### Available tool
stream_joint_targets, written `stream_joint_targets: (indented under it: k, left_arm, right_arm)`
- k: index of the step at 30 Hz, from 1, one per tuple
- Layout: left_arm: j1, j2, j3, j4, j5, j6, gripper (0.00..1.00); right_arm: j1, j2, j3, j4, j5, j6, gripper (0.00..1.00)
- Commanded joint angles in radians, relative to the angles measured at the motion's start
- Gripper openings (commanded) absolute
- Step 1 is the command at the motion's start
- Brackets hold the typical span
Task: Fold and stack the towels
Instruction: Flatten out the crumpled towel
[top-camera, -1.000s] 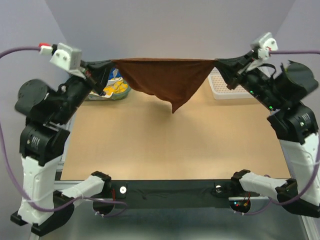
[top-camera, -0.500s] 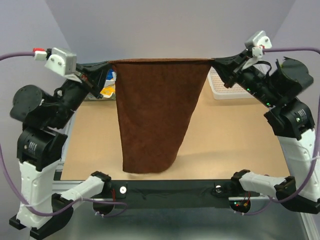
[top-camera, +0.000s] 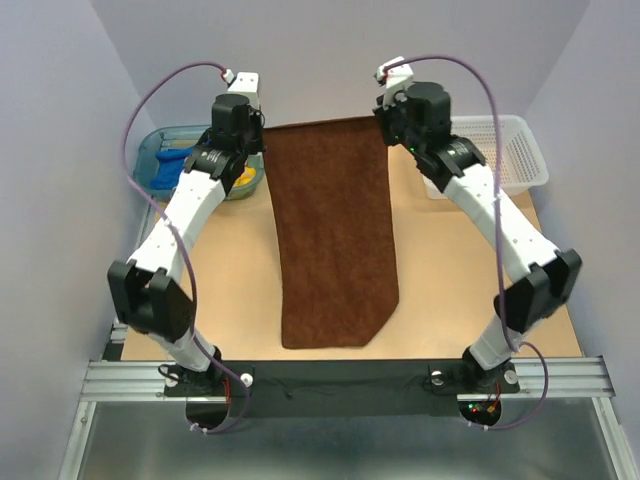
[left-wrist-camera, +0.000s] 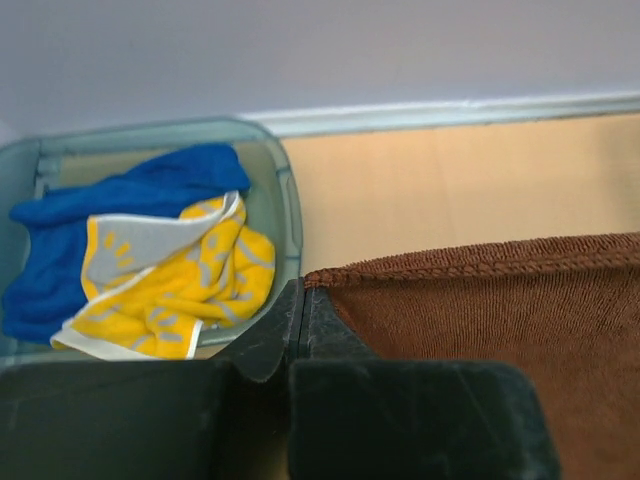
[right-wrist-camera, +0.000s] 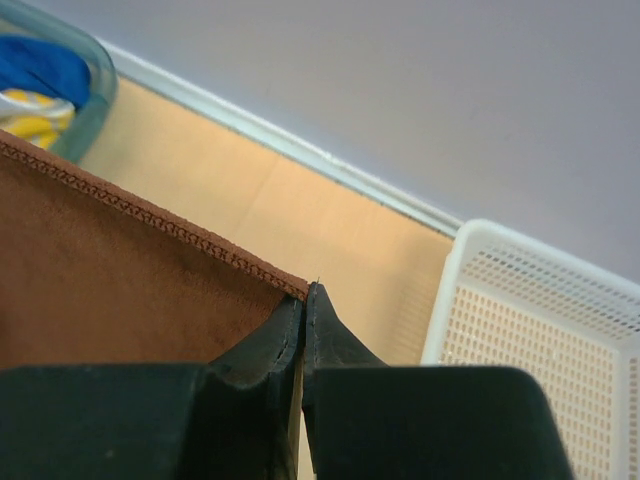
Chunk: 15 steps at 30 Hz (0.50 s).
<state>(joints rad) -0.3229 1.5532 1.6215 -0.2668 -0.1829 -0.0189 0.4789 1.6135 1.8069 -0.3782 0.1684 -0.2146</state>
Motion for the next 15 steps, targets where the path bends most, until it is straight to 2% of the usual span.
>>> stream_joint_targets:
  k: [1,8,13,15]
  left_arm:
    - [0.061,0.046,0.090,0.060,-0.102,-0.015,0.00]
    - [0.064,0.111,0.114,0.060,-0.032,-0.015,0.00]
    - [0.064,-0.028,0.077,0.066,0.019,0.002,0.00]
    - [0.062,-0.093,0.058,0.078,0.080,0.007,0.00]
  right_arm:
    - [-0.045,0.077,0.075,0.134,0.089,-0.020,0.00]
    - [-0.074,0.148,0.057,0.179,0.046,-0.028,0.01]
    - [-0.074,0.053,-0.006,0.190,0.016,-0.046,0.01]
    - [-0.074,-0.035,-0.055,0.191,-0.012,-0.055,0.01]
